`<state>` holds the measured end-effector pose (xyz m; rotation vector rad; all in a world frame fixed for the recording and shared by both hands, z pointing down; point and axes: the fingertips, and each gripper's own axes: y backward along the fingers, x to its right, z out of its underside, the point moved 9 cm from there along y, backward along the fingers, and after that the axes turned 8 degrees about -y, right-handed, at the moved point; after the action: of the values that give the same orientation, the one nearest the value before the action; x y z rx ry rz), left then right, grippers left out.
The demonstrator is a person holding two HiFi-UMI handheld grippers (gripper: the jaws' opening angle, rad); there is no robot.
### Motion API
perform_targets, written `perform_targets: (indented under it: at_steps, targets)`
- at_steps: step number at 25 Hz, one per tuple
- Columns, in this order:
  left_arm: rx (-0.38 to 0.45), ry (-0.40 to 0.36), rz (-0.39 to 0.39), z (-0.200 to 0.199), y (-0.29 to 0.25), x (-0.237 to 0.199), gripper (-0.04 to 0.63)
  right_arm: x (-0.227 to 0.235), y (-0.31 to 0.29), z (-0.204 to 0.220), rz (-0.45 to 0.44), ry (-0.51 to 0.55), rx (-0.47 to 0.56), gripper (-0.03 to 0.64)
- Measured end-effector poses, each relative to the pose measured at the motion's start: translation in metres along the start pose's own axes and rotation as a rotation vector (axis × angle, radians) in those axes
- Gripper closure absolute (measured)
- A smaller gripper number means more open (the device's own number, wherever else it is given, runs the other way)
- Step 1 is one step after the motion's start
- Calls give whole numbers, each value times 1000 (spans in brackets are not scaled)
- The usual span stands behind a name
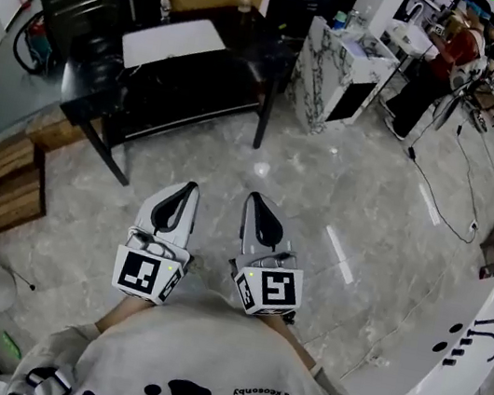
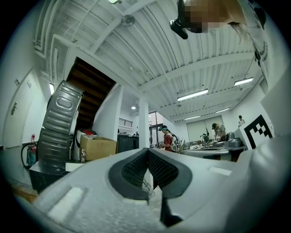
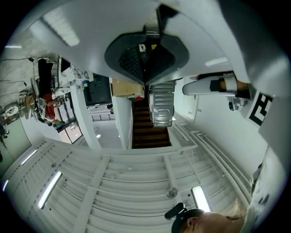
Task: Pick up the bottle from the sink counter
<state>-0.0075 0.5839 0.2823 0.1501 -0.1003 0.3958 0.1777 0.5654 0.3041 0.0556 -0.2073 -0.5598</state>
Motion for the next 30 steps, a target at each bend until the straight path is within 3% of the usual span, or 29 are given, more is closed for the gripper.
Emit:
perform_targets:
  at_steps: [18, 30]
  targets:
    - [34, 10, 73, 36, -93, -113, 597, 5, -137, 14, 64, 64, 40, 617]
    - [4, 66, 122, 55, -106, -122, 597, 6, -152, 28, 96, 70, -28, 617]
